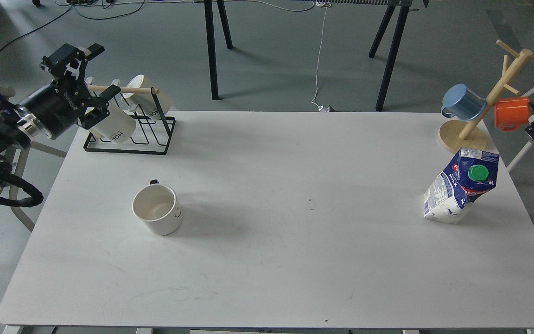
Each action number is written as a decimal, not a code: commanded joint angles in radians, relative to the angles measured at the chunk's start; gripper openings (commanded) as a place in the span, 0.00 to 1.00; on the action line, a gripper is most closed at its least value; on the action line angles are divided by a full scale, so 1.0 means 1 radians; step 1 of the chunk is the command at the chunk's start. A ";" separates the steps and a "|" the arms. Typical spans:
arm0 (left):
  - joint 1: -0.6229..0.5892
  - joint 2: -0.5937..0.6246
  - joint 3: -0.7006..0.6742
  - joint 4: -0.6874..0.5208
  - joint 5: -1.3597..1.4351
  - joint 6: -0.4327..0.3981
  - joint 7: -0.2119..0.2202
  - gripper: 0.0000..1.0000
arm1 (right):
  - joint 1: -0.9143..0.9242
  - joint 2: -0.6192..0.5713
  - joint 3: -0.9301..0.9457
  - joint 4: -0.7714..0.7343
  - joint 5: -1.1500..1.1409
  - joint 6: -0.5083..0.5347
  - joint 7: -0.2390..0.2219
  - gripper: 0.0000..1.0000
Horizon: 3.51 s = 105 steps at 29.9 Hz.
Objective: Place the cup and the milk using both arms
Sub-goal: 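Move the left gripper from the wire rack down toward the white mug, then grasp the white mug rim with the left gripper, then slide the white mug with the left gripper toward the table center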
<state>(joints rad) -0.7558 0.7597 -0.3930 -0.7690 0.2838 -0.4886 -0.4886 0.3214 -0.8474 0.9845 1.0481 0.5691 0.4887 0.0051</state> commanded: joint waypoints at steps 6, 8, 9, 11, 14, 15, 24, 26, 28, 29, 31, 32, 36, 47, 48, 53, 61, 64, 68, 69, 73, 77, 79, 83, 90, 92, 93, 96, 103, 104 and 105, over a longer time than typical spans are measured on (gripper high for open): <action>-0.007 -0.002 -0.050 0.011 -0.012 0.000 0.000 1.00 | -0.001 0.002 -0.006 0.000 0.000 0.000 0.001 0.95; -0.014 -0.003 -0.067 0.028 -0.009 0.000 0.000 1.00 | -0.001 0.004 -0.006 0.001 0.000 0.000 0.001 0.95; -0.013 -0.005 -0.070 0.036 -0.005 0.000 0.000 1.00 | -0.001 0.004 -0.006 0.001 0.000 0.000 0.001 0.95; -0.020 0.000 -0.066 0.039 0.020 0.000 0.000 1.00 | -0.002 0.004 0.002 0.004 0.001 0.000 0.001 0.95; -0.052 0.018 -0.069 0.028 0.209 0.000 0.000 1.00 | -0.005 -0.002 0.006 0.010 0.003 0.000 0.000 0.95; -0.063 0.027 -0.069 0.028 0.289 0.000 0.000 1.00 | -0.007 -0.004 0.006 0.012 0.003 0.000 0.000 0.95; -0.097 0.064 -0.063 -0.151 1.148 0.000 0.000 1.00 | -0.105 -0.010 0.014 0.010 0.008 0.000 0.007 0.95; -0.093 0.079 -0.058 -0.214 1.259 0.000 0.000 1.00 | -0.136 -0.012 0.023 0.009 0.008 0.000 0.007 0.95; -0.085 0.093 -0.058 -0.260 1.382 0.000 0.000 1.00 | -0.156 -0.010 0.026 0.003 0.006 0.000 0.009 0.95; -0.082 0.093 -0.055 -0.272 1.438 0.000 0.000 1.00 | -0.159 -0.012 0.026 0.000 0.006 0.000 0.009 0.95; -0.054 0.090 -0.044 -0.282 1.533 0.000 0.000 1.00 | -0.166 -0.012 0.032 -0.003 0.008 0.000 0.009 0.95; -0.034 0.086 -0.035 -0.282 1.575 0.008 0.000 1.00 | -0.174 -0.012 0.039 -0.006 0.008 0.000 0.009 0.95; -0.001 0.072 -0.024 -0.274 1.646 0.054 0.000 1.00 | -0.186 -0.012 0.051 -0.008 0.006 0.000 0.009 0.95; 0.072 0.049 -0.024 -0.233 1.649 0.061 0.000 1.00 | -0.202 -0.009 0.051 -0.003 0.008 0.000 0.009 0.95; 0.078 0.049 -0.024 -0.227 1.649 0.061 0.000 1.00 | -0.203 -0.009 0.051 -0.003 0.008 0.000 0.009 0.95; 0.096 0.024 -0.024 -0.210 1.649 0.062 0.000 0.99 | -0.211 -0.009 0.051 -0.003 0.008 0.000 0.009 0.95; 0.102 -0.031 -0.023 -0.167 1.687 0.061 0.000 0.96 | -0.223 -0.009 0.051 -0.005 0.008 0.000 0.009 0.95; 0.104 -0.051 -0.024 -0.139 1.692 0.061 0.000 0.95 | -0.225 -0.010 0.051 -0.005 0.008 0.000 0.009 0.95; 0.110 -0.053 -0.024 -0.124 1.692 0.061 0.000 0.91 | -0.225 -0.009 0.051 -0.007 0.008 0.000 0.010 0.95; 0.110 -0.053 -0.024 -0.124 1.692 0.061 0.000 0.89 | -0.225 -0.009 0.051 -0.007 0.008 0.000 0.010 0.95; 0.113 -0.054 -0.023 -0.121 1.693 0.080 0.000 0.77 | -0.226 -0.007 0.051 -0.007 0.008 0.000 0.010 0.95; 0.139 -0.054 -0.014 -0.121 1.704 0.125 0.000 0.55 | -0.236 -0.005 0.051 -0.007 0.008 0.000 0.010 0.95; 0.141 -0.054 -0.004 -0.121 1.706 0.130 0.000 0.50 | -0.236 -0.005 0.051 -0.007 0.008 0.000 0.010 0.95; 0.139 -0.054 0.013 -0.121 1.707 0.133 0.000 0.35 | -0.239 -0.005 0.051 -0.008 0.008 0.000 0.010 0.95; 0.139 -0.050 0.013 -0.119 1.706 0.208 0.000 0.08 | -0.239 -0.005 0.051 -0.007 0.008 0.000 0.010 0.95; 0.139 -0.046 0.013 -0.119 1.706 0.209 0.000 0.06 | -0.239 -0.005 0.051 -0.007 0.008 0.000 0.010 0.95; 0.139 -0.046 0.013 -0.119 1.706 0.209 0.000 0.06 | -0.240 -0.005 0.051 -0.008 0.008 0.000 0.010 0.95; 0.138 -0.043 0.013 -0.119 1.706 0.203 0.000 0.05 | -0.246 -0.005 0.051 -0.008 0.008 0.000 0.010 0.95; 0.075 -0.031 -0.035 -0.235 1.693 0.134 0.000 0.04 | -0.248 -0.005 0.052 -0.008 0.008 0.000 0.010 0.95; 0.049 -0.034 -0.043 -0.249 1.695 0.116 0.000 0.04 | -0.248 -0.005 0.052 -0.008 0.008 0.000 0.010 0.95; 0.020 -0.043 -0.043 -0.254 1.700 0.104 0.000 0.04 | -0.248 -0.005 0.052 -0.010 0.008 0.000 0.010 0.95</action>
<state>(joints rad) -0.6662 0.7236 -0.4159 -0.9790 1.9796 -0.3414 -0.4888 0.0739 -0.8527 1.0370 1.0400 0.5766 0.4887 0.0154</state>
